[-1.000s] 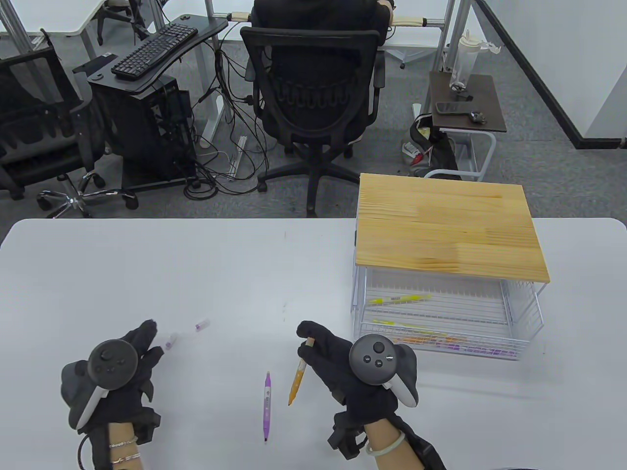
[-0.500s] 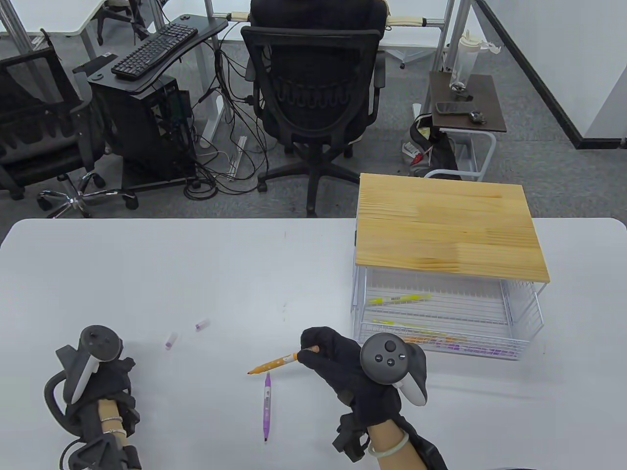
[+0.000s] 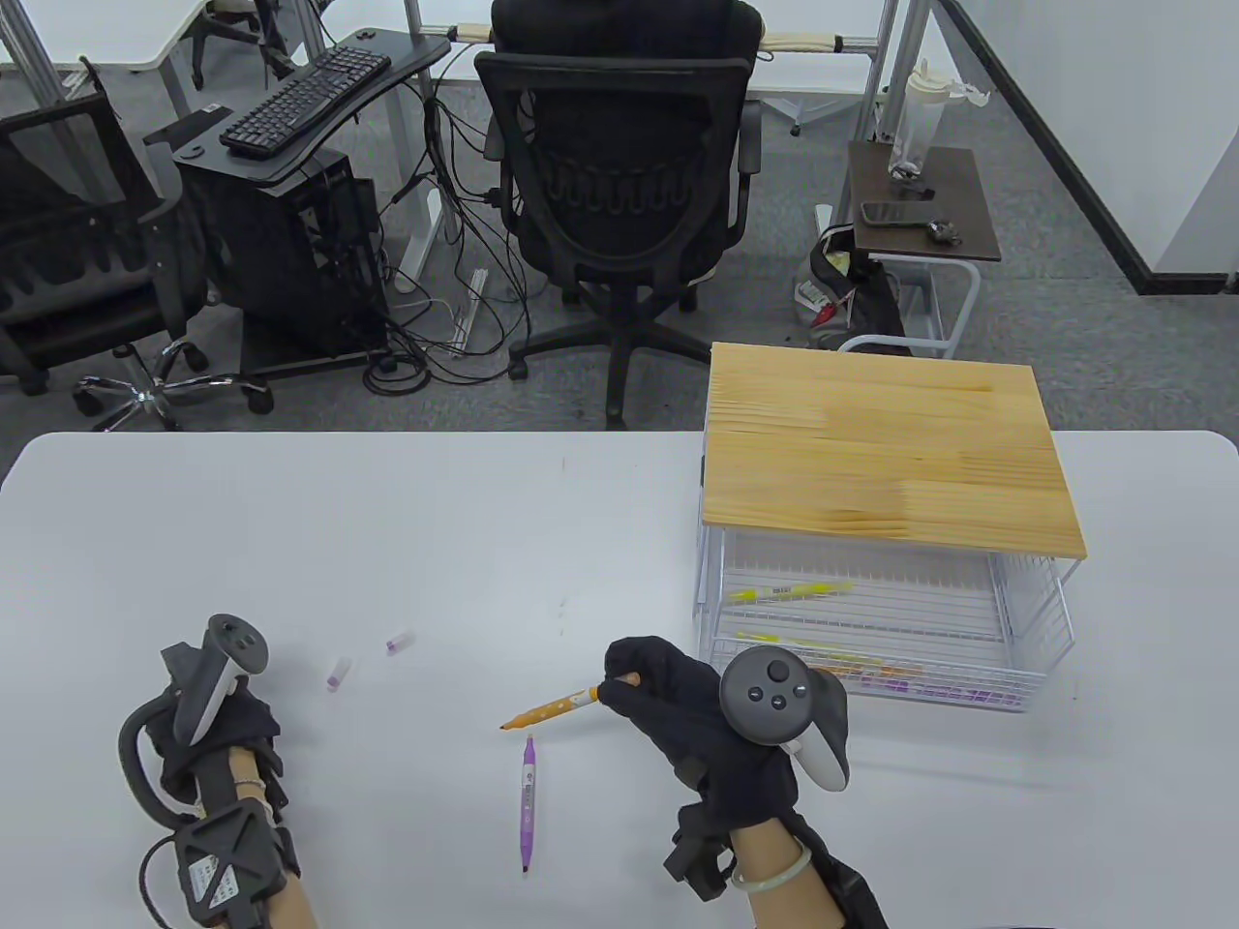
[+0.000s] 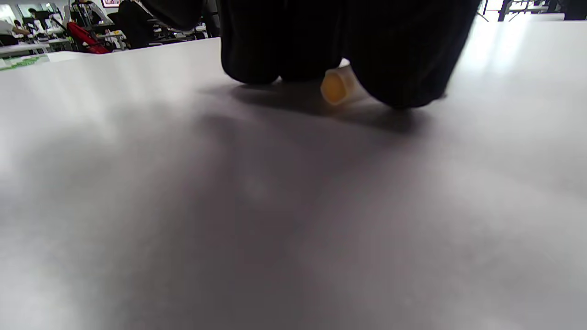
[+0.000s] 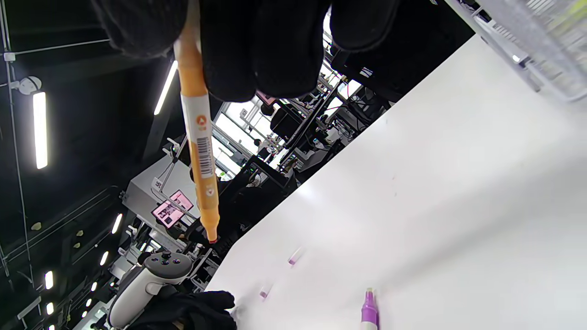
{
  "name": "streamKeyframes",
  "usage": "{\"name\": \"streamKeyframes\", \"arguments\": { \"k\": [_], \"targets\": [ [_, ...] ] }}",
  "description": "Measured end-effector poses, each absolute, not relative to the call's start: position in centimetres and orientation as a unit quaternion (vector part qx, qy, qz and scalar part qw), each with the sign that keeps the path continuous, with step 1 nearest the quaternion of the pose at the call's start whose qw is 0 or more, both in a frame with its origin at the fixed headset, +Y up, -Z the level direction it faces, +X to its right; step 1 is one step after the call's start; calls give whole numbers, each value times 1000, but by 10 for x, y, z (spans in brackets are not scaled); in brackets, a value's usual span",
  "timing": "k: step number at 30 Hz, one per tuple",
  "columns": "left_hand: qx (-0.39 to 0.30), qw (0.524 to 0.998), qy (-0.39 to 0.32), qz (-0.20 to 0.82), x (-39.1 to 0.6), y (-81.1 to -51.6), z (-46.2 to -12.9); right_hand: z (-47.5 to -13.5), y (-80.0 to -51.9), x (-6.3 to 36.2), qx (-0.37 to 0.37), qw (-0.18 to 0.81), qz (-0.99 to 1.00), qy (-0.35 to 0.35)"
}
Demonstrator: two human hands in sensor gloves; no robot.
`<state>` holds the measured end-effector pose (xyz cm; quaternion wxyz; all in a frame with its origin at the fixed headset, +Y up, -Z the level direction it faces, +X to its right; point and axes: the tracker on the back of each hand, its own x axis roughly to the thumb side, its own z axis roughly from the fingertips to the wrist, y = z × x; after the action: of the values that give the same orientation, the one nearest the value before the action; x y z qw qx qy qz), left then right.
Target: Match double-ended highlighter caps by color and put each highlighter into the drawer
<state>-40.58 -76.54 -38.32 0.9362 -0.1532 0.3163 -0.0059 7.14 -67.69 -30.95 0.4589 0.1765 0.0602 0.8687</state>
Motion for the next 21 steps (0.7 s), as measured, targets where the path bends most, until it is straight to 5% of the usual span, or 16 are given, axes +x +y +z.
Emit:
{"name": "streamKeyframes", "arguments": {
  "k": [16,21],
  "targets": [
    [-144,935,313,-85,-386,-758,-388,-312,-685,59,174,438,878,81],
    [-53,973,220,42,-368,-731,-368,-313,-688,57,176,441,875,93]
  ]
}}
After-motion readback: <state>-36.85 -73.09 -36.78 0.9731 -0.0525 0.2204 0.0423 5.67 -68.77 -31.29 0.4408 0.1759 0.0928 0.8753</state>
